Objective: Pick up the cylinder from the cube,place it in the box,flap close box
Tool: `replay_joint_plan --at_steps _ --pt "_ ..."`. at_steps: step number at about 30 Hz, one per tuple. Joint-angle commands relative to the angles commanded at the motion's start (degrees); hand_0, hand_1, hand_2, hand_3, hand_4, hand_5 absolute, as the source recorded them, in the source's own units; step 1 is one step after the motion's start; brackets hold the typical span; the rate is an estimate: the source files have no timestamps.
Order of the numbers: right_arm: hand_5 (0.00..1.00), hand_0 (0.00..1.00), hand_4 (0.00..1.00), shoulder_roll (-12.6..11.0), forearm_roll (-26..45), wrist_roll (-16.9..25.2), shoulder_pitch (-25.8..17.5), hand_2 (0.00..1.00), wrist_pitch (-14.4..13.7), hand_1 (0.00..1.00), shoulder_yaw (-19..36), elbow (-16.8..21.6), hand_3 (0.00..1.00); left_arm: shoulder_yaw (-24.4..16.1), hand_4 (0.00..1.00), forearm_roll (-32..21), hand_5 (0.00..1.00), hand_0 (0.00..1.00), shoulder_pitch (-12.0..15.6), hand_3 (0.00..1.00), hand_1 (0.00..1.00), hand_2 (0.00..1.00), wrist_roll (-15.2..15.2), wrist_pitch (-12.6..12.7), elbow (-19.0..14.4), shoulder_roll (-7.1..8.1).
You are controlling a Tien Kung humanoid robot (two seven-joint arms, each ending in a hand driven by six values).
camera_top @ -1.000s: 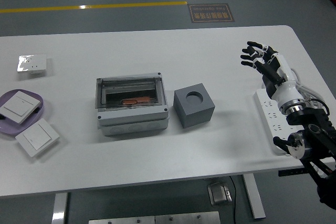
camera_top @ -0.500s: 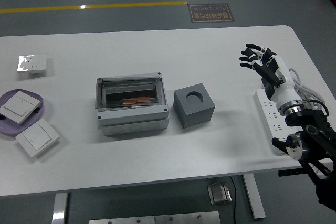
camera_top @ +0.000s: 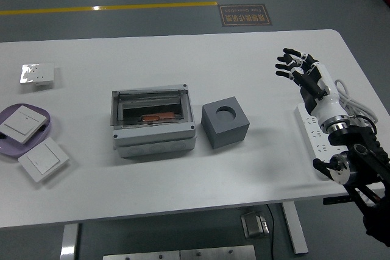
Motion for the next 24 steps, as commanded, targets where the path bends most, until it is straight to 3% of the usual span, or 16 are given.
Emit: replay_joint_plan --at_steps 24 --pt "0.333 0.693 0.759 0.1 0.4 -0.3 -0.1 0.669 0.9 0.644 -2.1 -0.6 0.686 0.4 0.732 -0.2 0.234 0.615 -0.1 0.662 0.630 0.625 0.0 0.0 0.0 -0.31"
